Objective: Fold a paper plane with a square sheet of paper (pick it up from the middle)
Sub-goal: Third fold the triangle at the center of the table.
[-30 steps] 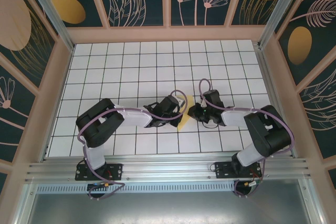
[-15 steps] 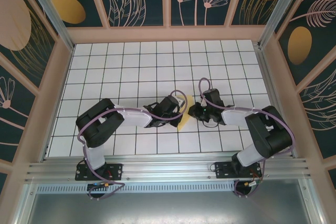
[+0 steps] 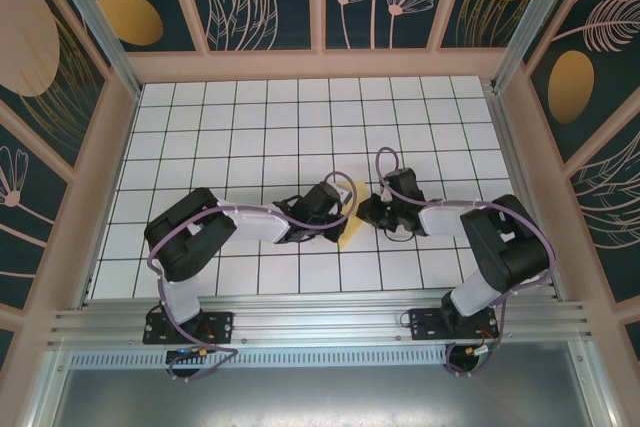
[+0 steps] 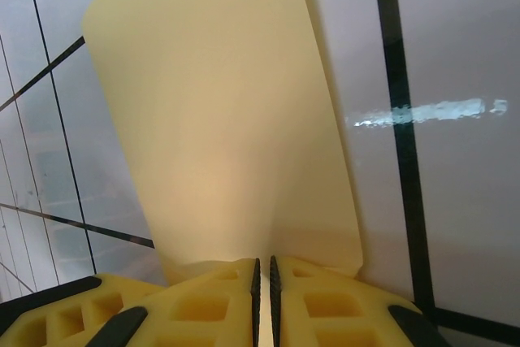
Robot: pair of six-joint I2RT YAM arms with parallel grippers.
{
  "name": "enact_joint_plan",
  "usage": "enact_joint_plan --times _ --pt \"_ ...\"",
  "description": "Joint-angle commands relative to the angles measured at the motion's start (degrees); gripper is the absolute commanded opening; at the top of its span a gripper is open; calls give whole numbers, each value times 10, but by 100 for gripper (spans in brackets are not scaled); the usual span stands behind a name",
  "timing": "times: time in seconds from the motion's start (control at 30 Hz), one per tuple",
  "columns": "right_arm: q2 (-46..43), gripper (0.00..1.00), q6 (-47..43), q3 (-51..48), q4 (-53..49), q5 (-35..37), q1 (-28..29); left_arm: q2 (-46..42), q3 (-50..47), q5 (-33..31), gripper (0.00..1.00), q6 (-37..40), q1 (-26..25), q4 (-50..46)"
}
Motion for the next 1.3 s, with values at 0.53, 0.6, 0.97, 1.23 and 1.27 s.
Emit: enact_joint_plan --times 0.53,0.6,0.97,1.23,1.27 --pt "-62 16 -4 6 -25 2 -2 6 -15 -6 0 4 -4 -74" --pt "-53 16 0 9 -17 -6 -2 7 -14 -7 0 5 -4 -74" --pt "19 15 -15 6 -11 6 -8 -6 -10 -5 5 2 -3 -77" --pt "-38 16 -14 12 -35 -7 -7 -73 27 -42 40 -35 -4 -115" --pt "-45 16 -15 17 -40 -11 -7 -84 27 -45 41 -42 -3 -117"
